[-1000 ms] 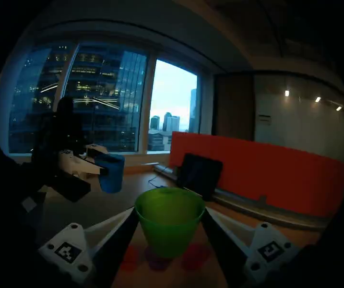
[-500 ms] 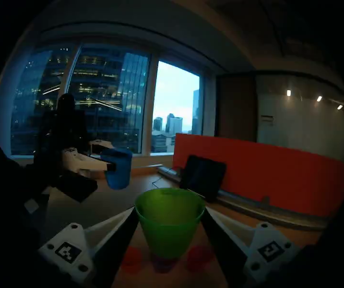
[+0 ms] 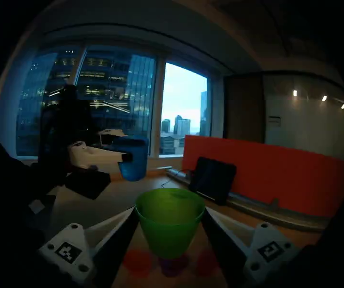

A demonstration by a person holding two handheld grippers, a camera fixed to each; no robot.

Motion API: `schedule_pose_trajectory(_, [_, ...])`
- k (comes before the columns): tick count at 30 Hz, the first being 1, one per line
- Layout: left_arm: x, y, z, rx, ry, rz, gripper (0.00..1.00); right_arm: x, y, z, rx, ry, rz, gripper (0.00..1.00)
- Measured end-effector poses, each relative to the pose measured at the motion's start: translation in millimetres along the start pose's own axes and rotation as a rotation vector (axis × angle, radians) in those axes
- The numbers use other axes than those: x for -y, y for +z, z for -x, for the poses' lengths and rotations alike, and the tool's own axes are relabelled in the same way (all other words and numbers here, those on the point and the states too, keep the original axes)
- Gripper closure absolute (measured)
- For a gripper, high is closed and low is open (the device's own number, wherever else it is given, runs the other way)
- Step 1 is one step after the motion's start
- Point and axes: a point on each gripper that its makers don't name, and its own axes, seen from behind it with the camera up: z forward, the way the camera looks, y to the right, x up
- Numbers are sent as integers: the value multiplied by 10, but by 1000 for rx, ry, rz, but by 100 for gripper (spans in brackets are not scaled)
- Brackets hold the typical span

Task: Pour water

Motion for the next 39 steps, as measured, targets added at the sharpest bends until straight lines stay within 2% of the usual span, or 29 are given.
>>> schedule_pose_trajectory(16, [-36, -15, -409, -44, 223, -40, 13, 255, 144, 25, 3, -28, -58, 9])
schedule_pose_trajectory(26, [-88, 11, -557, -45, 354, -53, 13, 396, 238, -10, -10, -29, -88, 9])
schedule_pose_trajectory(39, [-68, 64, -751, -53, 519, -93, 13, 496, 324, 34, -11, -22, -113, 8])
